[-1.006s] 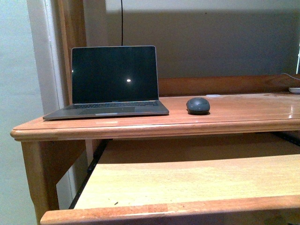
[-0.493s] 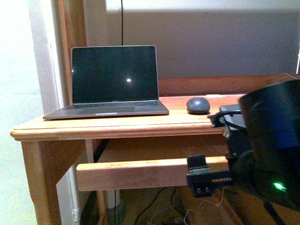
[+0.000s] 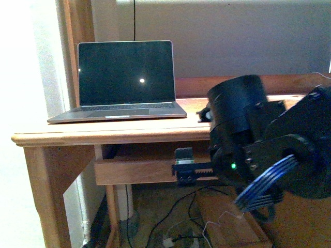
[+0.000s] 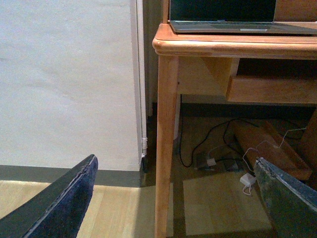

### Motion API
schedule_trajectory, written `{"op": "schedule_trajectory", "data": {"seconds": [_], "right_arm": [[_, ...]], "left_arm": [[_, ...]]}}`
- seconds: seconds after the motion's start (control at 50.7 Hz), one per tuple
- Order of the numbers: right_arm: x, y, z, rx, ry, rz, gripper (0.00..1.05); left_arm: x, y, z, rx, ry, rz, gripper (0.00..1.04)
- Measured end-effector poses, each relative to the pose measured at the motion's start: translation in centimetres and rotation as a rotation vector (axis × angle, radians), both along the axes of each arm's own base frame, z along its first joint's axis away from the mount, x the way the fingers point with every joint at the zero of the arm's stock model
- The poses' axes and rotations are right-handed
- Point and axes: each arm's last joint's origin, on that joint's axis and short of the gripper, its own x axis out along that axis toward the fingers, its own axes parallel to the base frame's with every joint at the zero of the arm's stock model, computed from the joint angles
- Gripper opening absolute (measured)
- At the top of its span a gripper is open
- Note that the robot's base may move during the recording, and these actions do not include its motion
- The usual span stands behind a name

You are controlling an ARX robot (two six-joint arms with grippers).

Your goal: Place mouse

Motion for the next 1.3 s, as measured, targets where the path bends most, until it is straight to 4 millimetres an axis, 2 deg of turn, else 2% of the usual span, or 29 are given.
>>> {"op": "schedule_trajectory", "data": {"seconds": [0.138, 0.217, 0.315, 0.414, 0.513, 0.651, 0.73, 0.887, 0.986, 1.104, 1.144, 1.301], "right_arm": [[-3.0, -2.4, 2.3, 0.050, -0.045, -0.007, 0.97], [-5.6, -3.9, 3.7, 0.066, -0.089, -0.013, 0.97], [-10.1, -6.3, 4.6, 0.095, -0.117, -0.012, 0.97], [-15.7, -9.3, 3.4, 0.127, -0.105, -0.029, 0.97], [-20.1, -11.1, 2.4, 0.136, -0.117, -0.070, 0.97], [-25.8, -11.8, 1.1, 0.125, -0.161, -0.114, 0.97], [-27.7, -12.0, 0.3, 0.126, -0.175, -0.146, 0.97], [-29.6, -12.4, -0.7, 0.148, -0.223, -0.161, 0.95], [-29.8, -13.4, -1.9, 0.115, -0.331, 0.005, 0.75], [-29.8, -14.2, -1.9, 0.062, -0.361, 0.021, 0.58], [-29.8, -14.4, -2.0, 0.048, -0.359, 0.029, 0.49], [-29.8, -15.0, -2.8, 0.037, -0.364, 0.061, 0.27]], "left_arm": [[0.0, 0.0, 0.0, 0.000, 0.000, 0.000, 0.97], [0.0, 0.0, 0.0, 0.000, 0.000, 0.000, 0.97], [0.0, 0.0, 0.0, 0.000, 0.000, 0.000, 0.97], [0.0, 0.0, 0.0, 0.000, 0.000, 0.000, 0.97], [0.0, 0.0, 0.0, 0.000, 0.000, 0.000, 0.97], [0.0, 0.0, 0.0, 0.000, 0.000, 0.000, 0.97], [0.0, 0.0, 0.0, 0.000, 0.000, 0.000, 0.97], [0.0, 0.0, 0.0, 0.000, 0.000, 0.000, 0.97], [0.0, 0.0, 0.0, 0.000, 0.000, 0.000, 0.97], [0.0, 0.0, 0.0, 0.000, 0.000, 0.000, 0.97], [0.0, 0.0, 0.0, 0.000, 0.000, 0.000, 0.97], [0.0, 0.0, 0.0, 0.000, 0.000, 0.000, 0.97]]}}
